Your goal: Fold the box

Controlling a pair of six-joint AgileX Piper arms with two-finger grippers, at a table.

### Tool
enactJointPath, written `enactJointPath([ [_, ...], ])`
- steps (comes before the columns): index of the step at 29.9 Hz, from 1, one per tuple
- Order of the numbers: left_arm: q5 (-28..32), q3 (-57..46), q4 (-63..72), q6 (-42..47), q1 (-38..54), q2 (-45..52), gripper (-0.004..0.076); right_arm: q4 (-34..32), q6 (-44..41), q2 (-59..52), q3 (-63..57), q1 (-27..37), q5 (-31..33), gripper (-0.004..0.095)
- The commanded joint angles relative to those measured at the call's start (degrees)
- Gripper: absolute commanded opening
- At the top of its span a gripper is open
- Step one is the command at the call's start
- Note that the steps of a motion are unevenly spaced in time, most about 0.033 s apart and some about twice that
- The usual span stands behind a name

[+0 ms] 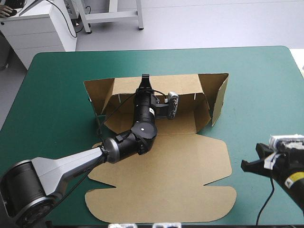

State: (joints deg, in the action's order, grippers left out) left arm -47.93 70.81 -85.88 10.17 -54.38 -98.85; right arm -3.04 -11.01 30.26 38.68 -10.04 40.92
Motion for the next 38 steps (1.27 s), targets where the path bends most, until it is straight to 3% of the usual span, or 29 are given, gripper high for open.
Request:
enactJointPath([
  [1,-1.32,1.60,-2.94,0.67,-0.25,2.29,-0.0002,-0.93,3.47,9.84,9.12,0.23,-5.30,-0.0019],
  [13,-2.83,1.60,-2.94,0.67,-0.25,2.40,-0.0002,-0.73,8.50,46.27,42.95,0.83,-7.22,-0.0018],
  [18,-2.83,1.60,-2.84,1.32,-0.25,2.40,-0.0002,7.85,11.01,60.14,57.87,4.23,-5.19,-0.0020],
  [25,-2.83,1.60,-2.72,1.32,-0.25,2.40,-0.0002,25.80,18.28,75.36,73.37,10.14,5.03,-0.0020],
  [28,-2.83,1.60,-2.72,1.32,-0.25,2.40,-0.0002,30.64,21.26,78.17,76.24,11.51,9.56,-0.0020],
  [38,-2.83,1.60,-2.72,1.32,-0.25,2.40,-0.0002,32.53,26.92,78.05,76.13,11.78,22.18,-0.0020],
])
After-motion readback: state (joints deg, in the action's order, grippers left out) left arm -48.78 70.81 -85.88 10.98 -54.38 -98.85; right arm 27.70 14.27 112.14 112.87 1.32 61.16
